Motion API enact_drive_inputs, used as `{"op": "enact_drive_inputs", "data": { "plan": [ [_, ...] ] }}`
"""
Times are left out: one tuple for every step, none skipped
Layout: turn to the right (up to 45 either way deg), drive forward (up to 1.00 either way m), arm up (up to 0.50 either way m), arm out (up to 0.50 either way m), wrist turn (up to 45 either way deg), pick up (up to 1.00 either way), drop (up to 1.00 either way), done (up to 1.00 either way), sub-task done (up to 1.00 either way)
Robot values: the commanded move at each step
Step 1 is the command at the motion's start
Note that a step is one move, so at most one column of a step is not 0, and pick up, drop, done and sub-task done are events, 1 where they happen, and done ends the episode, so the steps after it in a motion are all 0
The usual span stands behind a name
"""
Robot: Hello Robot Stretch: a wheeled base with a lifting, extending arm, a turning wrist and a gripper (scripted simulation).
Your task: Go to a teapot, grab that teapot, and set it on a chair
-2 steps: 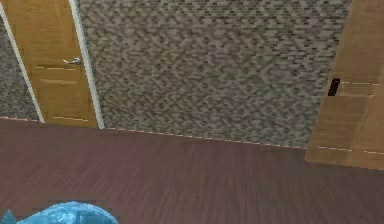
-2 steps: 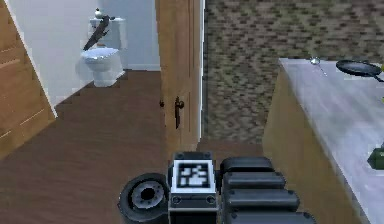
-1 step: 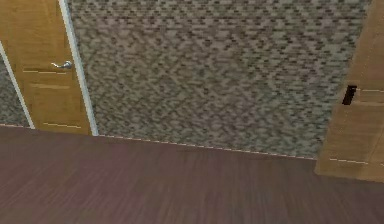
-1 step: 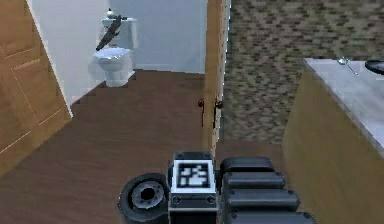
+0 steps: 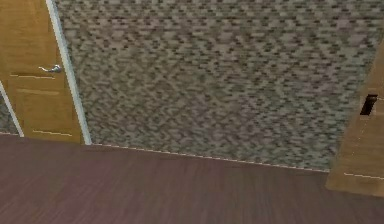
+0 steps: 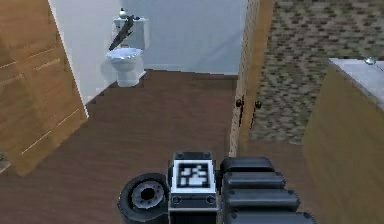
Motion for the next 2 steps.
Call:
{"op": "enact_drive_inputs", "data": {
  "plan": [
    [12.0, 0.0, 0.0, 0.0, 0.0, 0.0, 0.0, 0.0, 0.0],
    [0.0, 0.7, 0.0, 0.0, 0.0, 0.0, 0.0, 0.0, 0.0]
  ]
}}
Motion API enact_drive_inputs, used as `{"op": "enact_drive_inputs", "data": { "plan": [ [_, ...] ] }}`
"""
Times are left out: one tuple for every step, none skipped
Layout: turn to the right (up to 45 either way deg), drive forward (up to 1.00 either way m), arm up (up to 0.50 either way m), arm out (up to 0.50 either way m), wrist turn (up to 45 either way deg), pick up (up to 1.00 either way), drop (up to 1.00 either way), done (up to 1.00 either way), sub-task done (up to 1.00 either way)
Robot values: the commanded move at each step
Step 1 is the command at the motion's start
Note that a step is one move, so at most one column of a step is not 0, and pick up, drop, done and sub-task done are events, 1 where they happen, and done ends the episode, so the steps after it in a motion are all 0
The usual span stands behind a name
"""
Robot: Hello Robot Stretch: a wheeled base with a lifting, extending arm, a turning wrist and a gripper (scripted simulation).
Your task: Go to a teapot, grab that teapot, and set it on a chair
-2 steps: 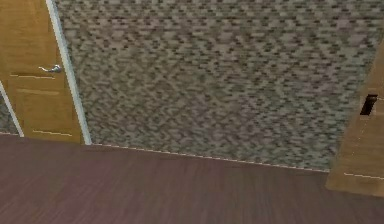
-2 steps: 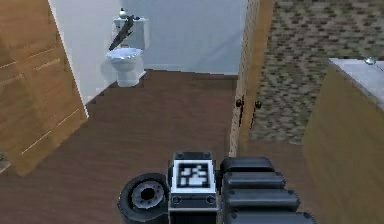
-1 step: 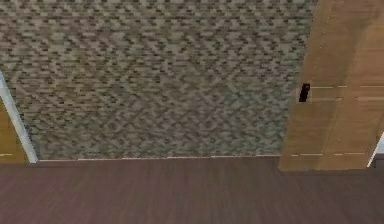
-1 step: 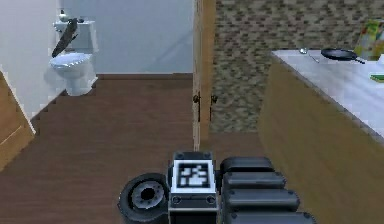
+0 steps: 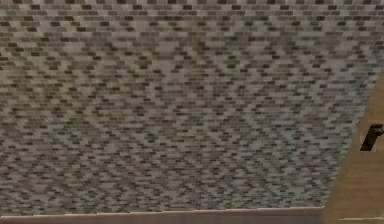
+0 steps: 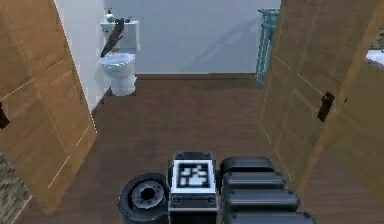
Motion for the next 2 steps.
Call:
{"op": "enact_drive_inputs", "data": {
  "plan": [
    [-42.0, 0.0, 0.0, 0.0, 0.0, 0.0, 0.0, 0.0, 0.0],
    [0.0, 0.45, 0.0, 0.0, 0.0, 0.0, 0.0, 0.0, 0.0]
  ]
}}
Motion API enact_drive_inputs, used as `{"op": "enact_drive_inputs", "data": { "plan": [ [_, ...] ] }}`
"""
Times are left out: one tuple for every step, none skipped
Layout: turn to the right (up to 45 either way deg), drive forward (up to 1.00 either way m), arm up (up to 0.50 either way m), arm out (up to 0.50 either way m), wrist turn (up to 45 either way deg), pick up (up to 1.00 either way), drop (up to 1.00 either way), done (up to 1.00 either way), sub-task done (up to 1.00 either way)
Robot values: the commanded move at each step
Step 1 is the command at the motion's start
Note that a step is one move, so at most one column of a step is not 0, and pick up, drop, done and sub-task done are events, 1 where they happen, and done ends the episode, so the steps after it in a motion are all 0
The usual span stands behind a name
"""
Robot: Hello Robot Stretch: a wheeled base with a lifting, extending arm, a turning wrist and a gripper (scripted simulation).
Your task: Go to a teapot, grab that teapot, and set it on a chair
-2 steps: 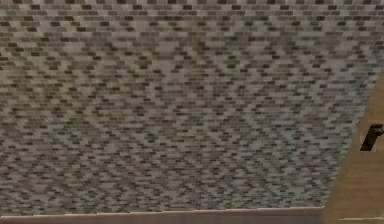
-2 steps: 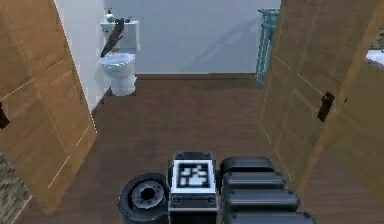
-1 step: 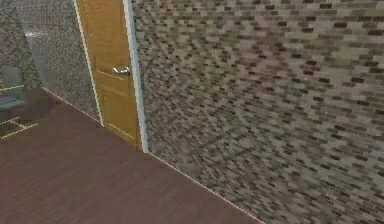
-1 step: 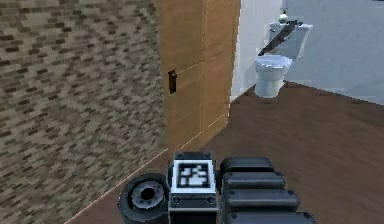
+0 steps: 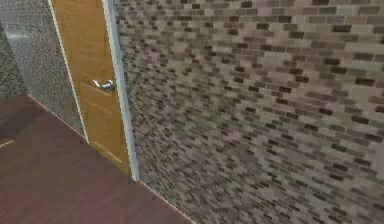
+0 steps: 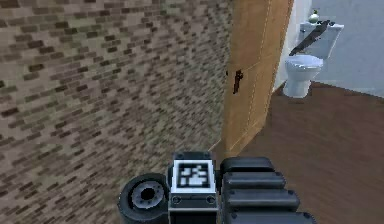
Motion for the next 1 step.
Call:
{"op": "enact_drive_inputs", "data": {
  "plan": [
    [-45.0, 0.0, 0.0, 0.0, 0.0, 0.0, 0.0, 0.0, 0.0]
  ]
}}
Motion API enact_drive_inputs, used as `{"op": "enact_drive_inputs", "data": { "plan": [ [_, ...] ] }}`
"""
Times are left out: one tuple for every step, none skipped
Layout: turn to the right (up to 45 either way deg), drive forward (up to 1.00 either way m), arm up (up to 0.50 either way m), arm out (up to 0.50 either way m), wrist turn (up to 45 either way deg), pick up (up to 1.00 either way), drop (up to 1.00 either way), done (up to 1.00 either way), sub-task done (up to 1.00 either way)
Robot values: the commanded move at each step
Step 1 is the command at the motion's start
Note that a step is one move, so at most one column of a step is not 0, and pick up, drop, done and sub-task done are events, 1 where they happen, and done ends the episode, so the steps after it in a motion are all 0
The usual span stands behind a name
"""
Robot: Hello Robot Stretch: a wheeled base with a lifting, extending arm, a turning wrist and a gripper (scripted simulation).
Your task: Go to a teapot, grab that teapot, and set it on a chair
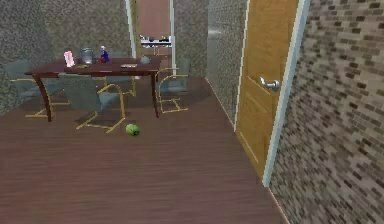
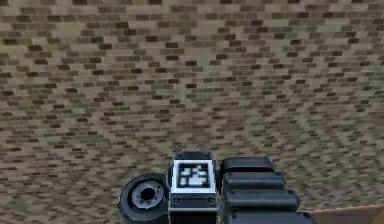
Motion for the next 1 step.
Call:
{"op": "enact_drive_inputs", "data": {
  "plan": [
    [-3.0, 0.0, 0.0, 0.0, 0.0, 0.0, 0.0, 0.0, 0.0]
  ]
}}
